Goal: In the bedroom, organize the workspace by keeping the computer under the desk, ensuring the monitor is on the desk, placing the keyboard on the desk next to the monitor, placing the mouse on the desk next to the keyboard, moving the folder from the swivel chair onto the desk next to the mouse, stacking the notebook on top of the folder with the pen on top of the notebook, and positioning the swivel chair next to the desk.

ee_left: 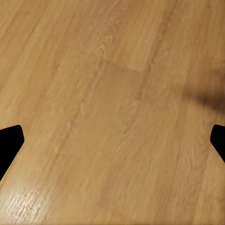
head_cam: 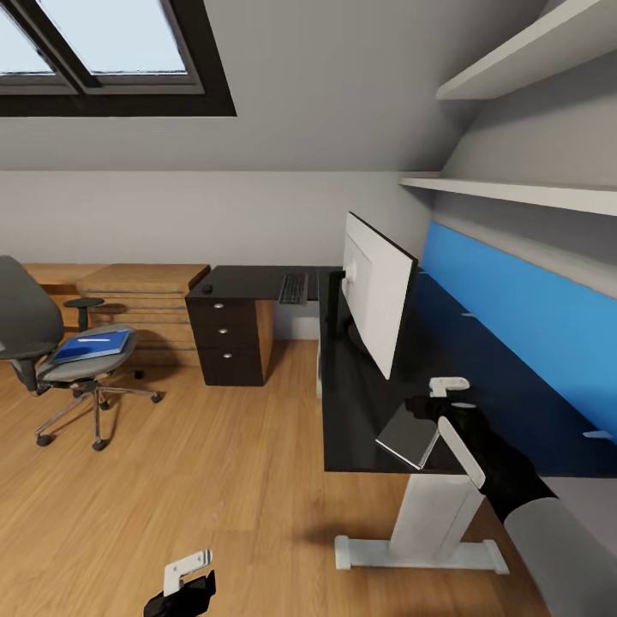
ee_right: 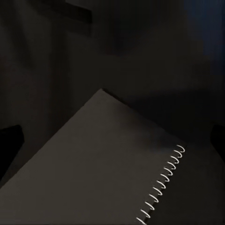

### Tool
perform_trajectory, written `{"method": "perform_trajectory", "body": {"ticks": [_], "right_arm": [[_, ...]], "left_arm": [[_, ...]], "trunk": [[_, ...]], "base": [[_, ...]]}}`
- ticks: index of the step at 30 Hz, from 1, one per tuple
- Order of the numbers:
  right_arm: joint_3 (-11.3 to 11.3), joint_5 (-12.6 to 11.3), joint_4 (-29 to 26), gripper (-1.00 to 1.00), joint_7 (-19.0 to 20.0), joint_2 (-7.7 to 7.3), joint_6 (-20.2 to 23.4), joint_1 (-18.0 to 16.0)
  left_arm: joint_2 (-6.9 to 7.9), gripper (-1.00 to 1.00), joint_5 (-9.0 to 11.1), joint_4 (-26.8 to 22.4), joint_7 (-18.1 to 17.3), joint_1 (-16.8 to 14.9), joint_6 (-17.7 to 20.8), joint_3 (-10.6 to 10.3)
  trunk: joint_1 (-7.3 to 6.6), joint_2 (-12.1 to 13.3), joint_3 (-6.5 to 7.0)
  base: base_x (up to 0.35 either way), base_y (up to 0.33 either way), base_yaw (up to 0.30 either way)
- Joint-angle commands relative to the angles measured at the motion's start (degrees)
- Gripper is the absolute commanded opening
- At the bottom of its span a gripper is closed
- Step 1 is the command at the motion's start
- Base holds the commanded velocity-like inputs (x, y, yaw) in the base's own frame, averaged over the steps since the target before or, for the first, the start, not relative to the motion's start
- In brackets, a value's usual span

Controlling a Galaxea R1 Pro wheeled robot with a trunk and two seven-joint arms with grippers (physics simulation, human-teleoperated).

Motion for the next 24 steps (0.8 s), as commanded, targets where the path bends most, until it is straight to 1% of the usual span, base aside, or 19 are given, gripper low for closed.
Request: {"method": "perform_trajectory", "body": {"ticks": [1,4,9,10,13,15,17,18,21,24], "right_arm": [[0.2,-0.5,0.2,1.0,-0.6,-0.08,-0.1,-0.1],[0.3,0.6,1.4,1.0,-0.5,-0.06,-1.3,-0.1],[0.3,2.2,2.0,1.0,-0.5,0.01,-2.5,-0.1],[0.2,2.7,2.2,1.0,-0.5,0.0,-3.4,-0.1],[0.2,3.2,3.0,1.0,-0.5,0.03,-4.8,-0.1],[0.1,3.4,5.3,1.0,-0.5,0.04,-6.2,-0.1],[0.1,3.5,7.2,1.0,-0.5,0.04,-8.1,-0.1],[0.0,3.7,8.1,1.0,-0.6,0.05,-9.8,-0.1],[0.0,4.0,9.4,1.0,-0.6,0.05,-12.4,-0.1],[-0.1,4.1,11.1,1.0,-0.6,0.02,-13.6,-0.2]], "left_arm": [[0.1,1.0,0.3,-0.1,0.5,0.0,0.2,-0.3],[0.12,1.0,0.3,-0.1,0.6,0.0,0.2,-0.3],[0.14,1.0,0.3,-0.1,0.5,0.0,0.2,-0.3],[0.12,1.0,0.3,0.1,0.5,0.0,0.2,-0.3],[0.1,1.0,0.3,0.5,0.5,0.0,0.2,-0.3],[0.09,1.0,0.3,0.8,0.5,0.0,0.2,-0.3],[0.08,1.0,0.3,1.0,0.6,0.0,0.2,-0.3],[0.08,1.0,0.3,1.2,0.6,0.0,0.1,-0.4],[0.08,1.0,0.3,1.6,0.5,0.0,0.1,-0.4],[0.08,1.0,0.3,1.8,0.5,0.0,0.1,-0.5]], "trunk": [[0.0,0.0,-0.06],[0.0,0.0,-0.06],[0.0,0.0,-0.06],[0.0,0.0,-0.06],[0.0,0.0,-0.06],[0.0,0.0,-0.06],[0.0,0.0,-0.06],[0.0,0.0,-0.06],[0.0,0.0,-0.06],[0.0,0.0,-0.06]], "base": [[0.027,0.0,0.0],[0.121,0.0,0.0],[0.248,0.0,0.0],[0.256,0.0,0.0],[0.186,0.0,0.0],[0.09,0.0,0.0],[0.128,0.0,0.0],[0.211,0.0,0.0],[0.255,0.0,0.0],[0.211,0.0,0.0]]}}
